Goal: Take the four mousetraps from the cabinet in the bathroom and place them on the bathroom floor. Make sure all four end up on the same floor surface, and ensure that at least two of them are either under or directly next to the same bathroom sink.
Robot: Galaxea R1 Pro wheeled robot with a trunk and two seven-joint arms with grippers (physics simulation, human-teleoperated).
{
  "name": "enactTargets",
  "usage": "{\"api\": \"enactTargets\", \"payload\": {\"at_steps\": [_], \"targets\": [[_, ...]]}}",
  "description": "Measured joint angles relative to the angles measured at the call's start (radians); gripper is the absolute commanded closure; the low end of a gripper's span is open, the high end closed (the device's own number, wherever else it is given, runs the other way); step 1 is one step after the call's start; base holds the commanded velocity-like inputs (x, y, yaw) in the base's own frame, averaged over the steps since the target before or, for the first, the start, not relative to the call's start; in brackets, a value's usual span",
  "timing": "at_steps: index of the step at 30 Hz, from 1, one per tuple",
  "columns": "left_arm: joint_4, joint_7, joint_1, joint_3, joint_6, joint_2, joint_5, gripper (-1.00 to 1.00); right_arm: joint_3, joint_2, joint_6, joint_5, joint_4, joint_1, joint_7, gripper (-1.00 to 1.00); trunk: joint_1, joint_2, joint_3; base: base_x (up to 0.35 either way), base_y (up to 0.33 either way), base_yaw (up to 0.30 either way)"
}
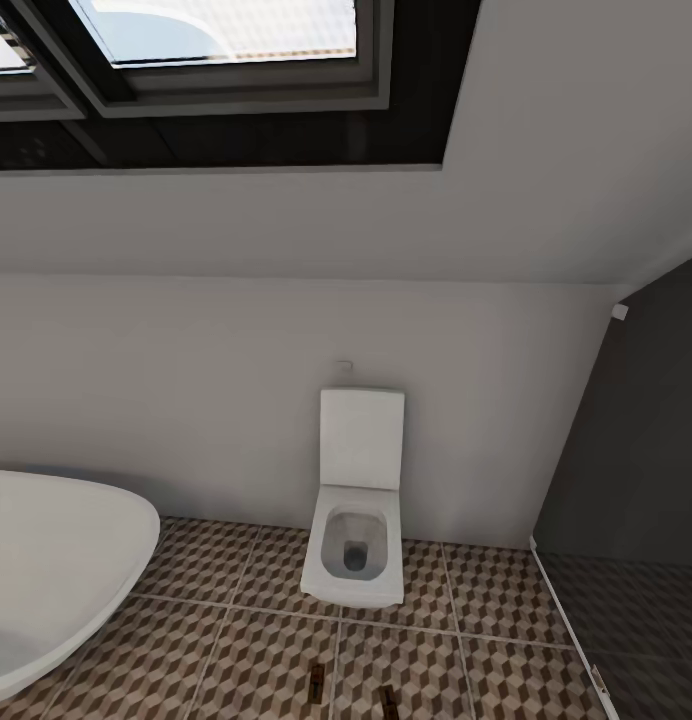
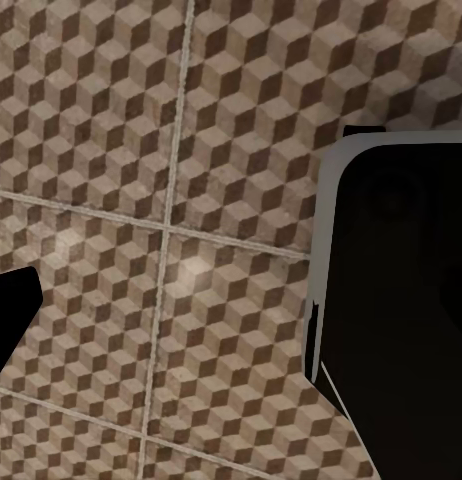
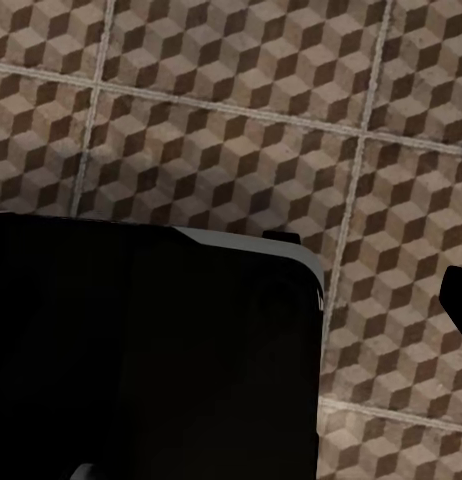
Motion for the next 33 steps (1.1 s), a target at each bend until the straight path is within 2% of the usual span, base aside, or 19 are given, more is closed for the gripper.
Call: {"api": "enactTargets", "payload": {"at_steps": [33], "targets": [[0.000, 0.000, 0.000, 0.000, 0.000, 0.000, 0.000, -1.00, 0.000, 0.000, 0.000, 0.000, 0.000, 0.000, 0.000, -1.00, 0.000, 0.000, 0.000, 0.000, 0.000, 0.000]]}}
